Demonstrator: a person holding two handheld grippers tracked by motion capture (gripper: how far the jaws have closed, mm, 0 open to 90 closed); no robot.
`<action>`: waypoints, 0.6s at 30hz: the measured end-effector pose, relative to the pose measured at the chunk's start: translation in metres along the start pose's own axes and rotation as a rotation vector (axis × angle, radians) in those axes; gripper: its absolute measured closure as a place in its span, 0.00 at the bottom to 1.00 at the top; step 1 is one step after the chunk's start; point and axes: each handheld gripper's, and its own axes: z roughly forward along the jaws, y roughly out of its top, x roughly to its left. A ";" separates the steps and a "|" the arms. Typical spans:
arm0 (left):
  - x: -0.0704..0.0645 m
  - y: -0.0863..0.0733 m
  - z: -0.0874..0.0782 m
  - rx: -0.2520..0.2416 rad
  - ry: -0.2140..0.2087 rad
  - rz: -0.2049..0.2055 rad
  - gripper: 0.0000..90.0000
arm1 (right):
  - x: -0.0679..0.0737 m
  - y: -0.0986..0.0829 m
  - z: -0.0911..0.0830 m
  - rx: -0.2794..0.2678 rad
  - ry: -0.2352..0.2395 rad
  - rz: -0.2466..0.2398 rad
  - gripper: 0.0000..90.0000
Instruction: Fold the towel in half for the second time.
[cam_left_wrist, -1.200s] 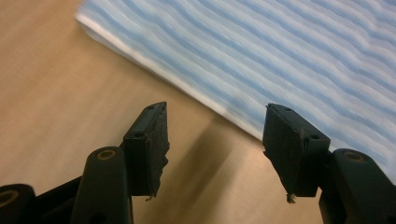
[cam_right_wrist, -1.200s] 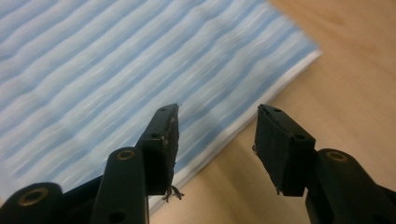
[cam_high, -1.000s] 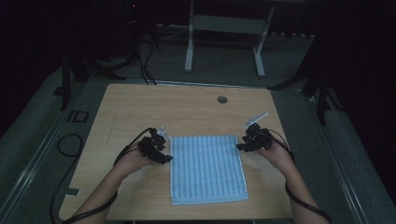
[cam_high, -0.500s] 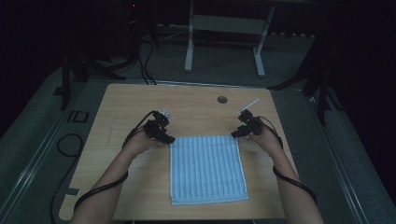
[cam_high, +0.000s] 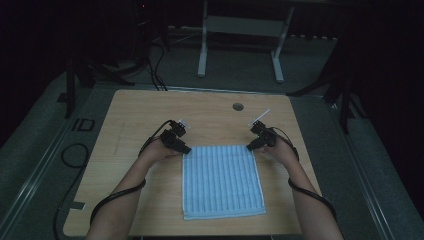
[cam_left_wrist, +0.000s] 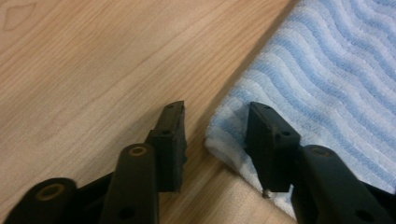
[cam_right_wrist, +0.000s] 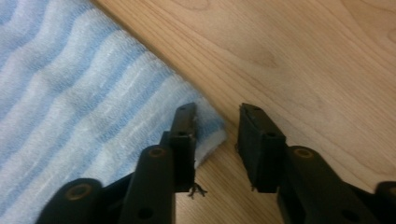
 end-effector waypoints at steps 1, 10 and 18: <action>0.000 0.000 0.000 0.000 -0.004 0.000 0.69 | 0.000 0.001 0.000 0.000 0.007 0.004 0.82; 0.000 0.006 -0.012 -0.065 0.011 0.000 0.97 | 0.004 0.012 -0.012 -0.020 -0.050 -0.012 0.97; -0.007 0.016 -0.049 -0.129 0.050 0.027 0.97 | 0.011 0.020 -0.046 -0.090 -0.090 -0.053 0.97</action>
